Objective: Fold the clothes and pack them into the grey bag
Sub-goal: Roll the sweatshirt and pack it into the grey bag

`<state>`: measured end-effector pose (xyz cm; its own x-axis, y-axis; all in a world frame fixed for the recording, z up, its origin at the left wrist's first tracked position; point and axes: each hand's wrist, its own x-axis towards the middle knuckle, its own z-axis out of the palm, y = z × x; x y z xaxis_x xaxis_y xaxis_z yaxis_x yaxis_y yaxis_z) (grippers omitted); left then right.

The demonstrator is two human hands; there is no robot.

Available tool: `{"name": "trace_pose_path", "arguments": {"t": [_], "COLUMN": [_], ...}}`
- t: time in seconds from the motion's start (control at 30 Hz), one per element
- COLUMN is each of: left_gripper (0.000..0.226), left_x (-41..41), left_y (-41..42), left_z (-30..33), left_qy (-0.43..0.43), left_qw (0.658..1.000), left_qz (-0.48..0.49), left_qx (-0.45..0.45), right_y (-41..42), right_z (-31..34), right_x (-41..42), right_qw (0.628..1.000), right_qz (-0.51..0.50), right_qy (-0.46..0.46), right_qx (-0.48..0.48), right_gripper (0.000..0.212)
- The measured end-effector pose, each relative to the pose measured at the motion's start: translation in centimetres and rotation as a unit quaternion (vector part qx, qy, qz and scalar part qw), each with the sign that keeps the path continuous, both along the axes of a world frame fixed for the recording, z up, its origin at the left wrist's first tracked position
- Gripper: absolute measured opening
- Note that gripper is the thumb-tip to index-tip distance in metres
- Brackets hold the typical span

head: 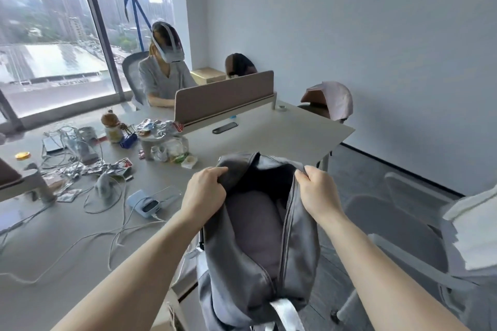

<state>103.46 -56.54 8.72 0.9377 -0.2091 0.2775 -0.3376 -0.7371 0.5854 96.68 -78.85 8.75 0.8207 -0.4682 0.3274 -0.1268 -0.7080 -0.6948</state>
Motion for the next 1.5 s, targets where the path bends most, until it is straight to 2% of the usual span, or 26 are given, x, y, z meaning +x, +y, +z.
{"name": "trace_pose_path", "arguments": {"t": [0.2,0.5,0.67,0.87,0.97,1.03,1.17,1.3,1.43,1.5], "left_gripper": [0.065,0.061,0.063,0.064,0.064,0.062,0.057,0.036,0.034,0.035], "left_x": [9.1,20.2,23.2,23.5,23.2,23.4,25.6,28.8,30.3,30.3], "left_y": [1.2,1.5,2.4,4.7,5.4,4.8,1.9,-3.3,-10.7,-14.8], "left_z": [0.8,-0.9,-3.9,-10.0,-12.4,-12.9,-11.0,-9.3,-8.9,-9.4], "left_qy": [-0.021,-0.017,0.035,0.146,0.244,0.275,0.144,0.031,0.005,0.022], "left_qw": [0.996,0.972,0.944,0.906,0.893,0.886,0.904,0.96,0.978,0.979], "left_qz": [0.082,0.233,0.329,0.397,0.368,0.349,0.319,0.157,0.02,-0.028], "left_qx": [-0.014,-0.009,-0.011,0.025,0.083,0.131,0.245,0.231,0.208,0.203], "right_y": [-0.3,-0.6,-0.7,-2.6,-4.3,-4.9,-4.7,-5.1,-7.9,-10.4], "right_z": [0.9,-1.8,-4.9,-11.3,-13.4,-14.4,-14.8,-14.1,-13.2,-12.9], "right_x": [12.2,30.6,37.0,40.4,40.6,40.1,38.6,36.8,34.1,32.0], "right_qw": [0.998,0.976,0.965,0.955,0.933,0.919,0.918,0.945,0.958,0.965], "right_qz": [0.05,0.209,0.259,0.246,0.238,0.238,0.235,0.2,0.145,0.104], "right_qy": [-0.027,-0.033,0.041,0.164,0.251,0.292,0.303,0.256,0.245,0.236], "right_qx": [0.013,0.048,0.009,-0.033,-0.1,-0.116,-0.1,-0.051,-0.041,-0.041], "right_gripper": [0.045,0.048,0.043,0.039,0.035,0.032,0.02,0.022,0.018,0.015]}}
